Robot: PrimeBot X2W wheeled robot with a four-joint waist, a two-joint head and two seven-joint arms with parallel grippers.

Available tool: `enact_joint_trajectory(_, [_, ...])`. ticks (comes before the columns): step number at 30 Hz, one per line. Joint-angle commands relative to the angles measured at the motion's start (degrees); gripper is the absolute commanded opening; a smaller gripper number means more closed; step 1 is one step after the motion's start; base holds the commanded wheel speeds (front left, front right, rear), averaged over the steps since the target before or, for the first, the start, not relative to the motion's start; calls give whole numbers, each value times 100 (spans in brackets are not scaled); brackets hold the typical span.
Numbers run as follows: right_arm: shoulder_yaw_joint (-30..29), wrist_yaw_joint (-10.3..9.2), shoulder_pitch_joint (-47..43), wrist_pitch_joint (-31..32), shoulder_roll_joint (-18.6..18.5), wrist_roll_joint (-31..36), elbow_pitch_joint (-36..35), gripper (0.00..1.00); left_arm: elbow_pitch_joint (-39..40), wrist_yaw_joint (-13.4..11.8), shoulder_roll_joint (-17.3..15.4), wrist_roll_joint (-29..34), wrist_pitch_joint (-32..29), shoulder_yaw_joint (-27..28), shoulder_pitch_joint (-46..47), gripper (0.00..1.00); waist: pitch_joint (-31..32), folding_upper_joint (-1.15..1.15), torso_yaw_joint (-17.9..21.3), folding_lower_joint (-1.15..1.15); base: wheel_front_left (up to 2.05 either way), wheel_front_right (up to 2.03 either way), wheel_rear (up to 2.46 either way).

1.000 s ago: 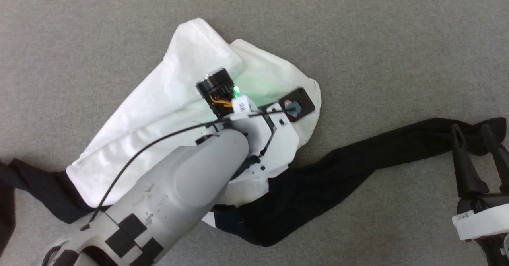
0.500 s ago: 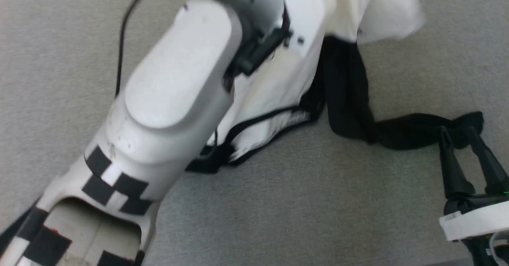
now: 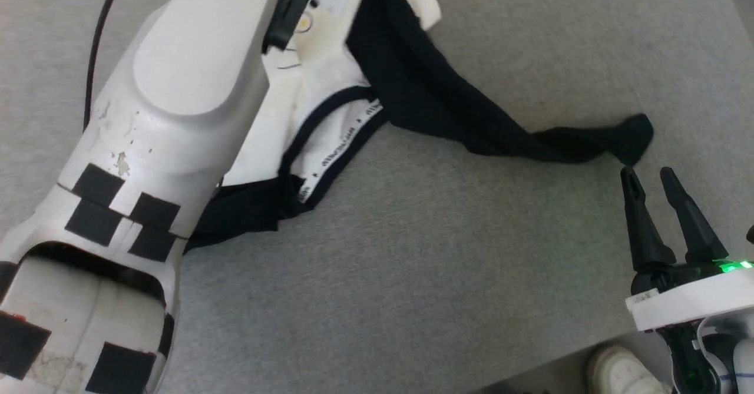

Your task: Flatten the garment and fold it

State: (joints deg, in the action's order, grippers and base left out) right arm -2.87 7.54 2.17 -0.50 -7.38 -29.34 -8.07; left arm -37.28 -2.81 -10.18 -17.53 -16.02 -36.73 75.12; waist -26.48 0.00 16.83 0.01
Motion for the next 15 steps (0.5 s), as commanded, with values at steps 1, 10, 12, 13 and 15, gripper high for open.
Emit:
enact_joint_trajectory(1, [33,-5,99,-69,-30,-46,53,100,-112,-14,-27,49,36,-44,-76,10,-353,0,342,-1,0,0,0])
enact_joint_trajectory(10, [136,-5,200,-248,-202,-87,235,100,-598,-40,85,-187,282,40,-268,100,-372,0,136,-1,0,0,0])
enact_joint_trajectory(12, [110,-5,180,-250,-261,-79,226,100,-517,-6,161,-305,500,135,-228,100,-270,0,23,-1,0,0,0])
enact_joint_trajectory(13, [90,-5,160,-246,-274,-62,220,100,-457,26,192,-358,639,178,-218,100,-186,0,-44,-1,0,0,0])
enact_joint_trajectory(15, [39,-5,92,-216,-286,-11,186,100,-267,110,254,-485,935,270,-216,100,-16,0,-177,-1,0,0,0])
